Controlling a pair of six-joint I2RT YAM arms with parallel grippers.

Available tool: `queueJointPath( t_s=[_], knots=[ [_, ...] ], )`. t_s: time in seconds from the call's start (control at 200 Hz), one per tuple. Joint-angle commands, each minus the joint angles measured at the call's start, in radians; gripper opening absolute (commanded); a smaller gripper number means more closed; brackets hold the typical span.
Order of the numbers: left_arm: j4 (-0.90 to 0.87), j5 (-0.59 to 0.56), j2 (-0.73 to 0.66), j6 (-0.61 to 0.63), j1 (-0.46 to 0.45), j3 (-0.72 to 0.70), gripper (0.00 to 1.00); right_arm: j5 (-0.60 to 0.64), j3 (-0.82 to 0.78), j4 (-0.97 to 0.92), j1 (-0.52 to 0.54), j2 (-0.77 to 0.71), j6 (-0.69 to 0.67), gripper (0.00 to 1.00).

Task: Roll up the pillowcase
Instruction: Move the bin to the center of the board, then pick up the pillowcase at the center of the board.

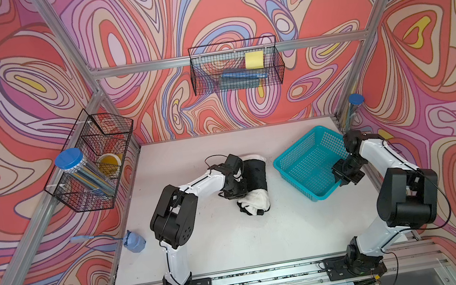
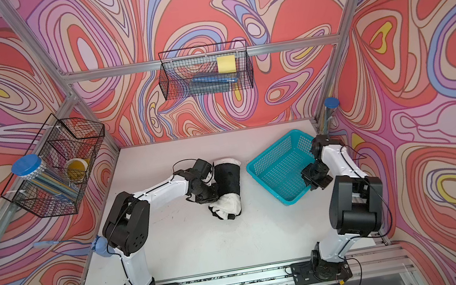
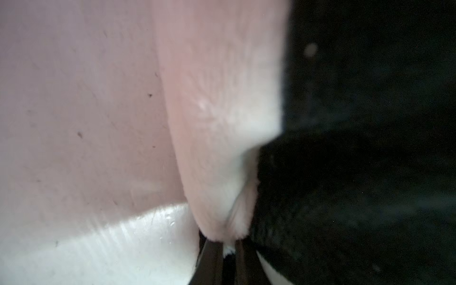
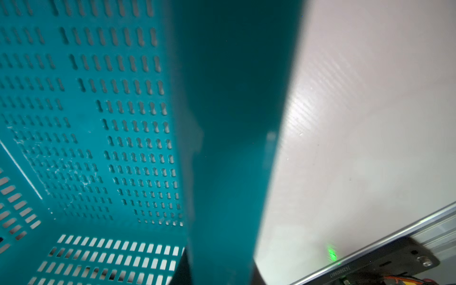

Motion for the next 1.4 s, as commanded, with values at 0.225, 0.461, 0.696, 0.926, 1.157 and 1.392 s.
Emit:
queueJointPath(
  t_s=[0.225, 0.461, 0.696, 0.926, 1.157, 1.392],
  knots=[
    [-0.13, -0.069, 0.018, 0.017, 0.004, -0.035, 0.1, -0.1, -0.083, -0.152, 0.015, -0.245, 0.121, 0.63],
    [-0.141, -0.071, 0.028, 0.022, 0.004, -0.026, 0.11, -0.182, 0.079, -0.154, 0.089, -0.358, -0.005, 0.68],
    [-0.174, -0.08, 0.03, 0.044, 0.019, -0.031, 0.1, -0.237, 0.148, 0.085, 0.512, -0.21, 0.046, 0.73],
    [-0.198, -0.093, 0.021, 0.067, 0.042, -0.04, 0.1, -0.27, 0.231, 0.177, 0.688, -0.007, 0.057, 0.8],
    [-0.187, -0.043, 0.02, 0.063, 0.079, -0.079, 0.1, -0.332, 0.201, 0.324, 0.736, 0.141, 0.034, 0.85],
    [-0.197, -0.032, 0.014, 0.075, 0.093, -0.103, 0.11, -0.349, 0.229, 0.428, 0.771, 0.292, -0.007, 0.88]
  ],
)
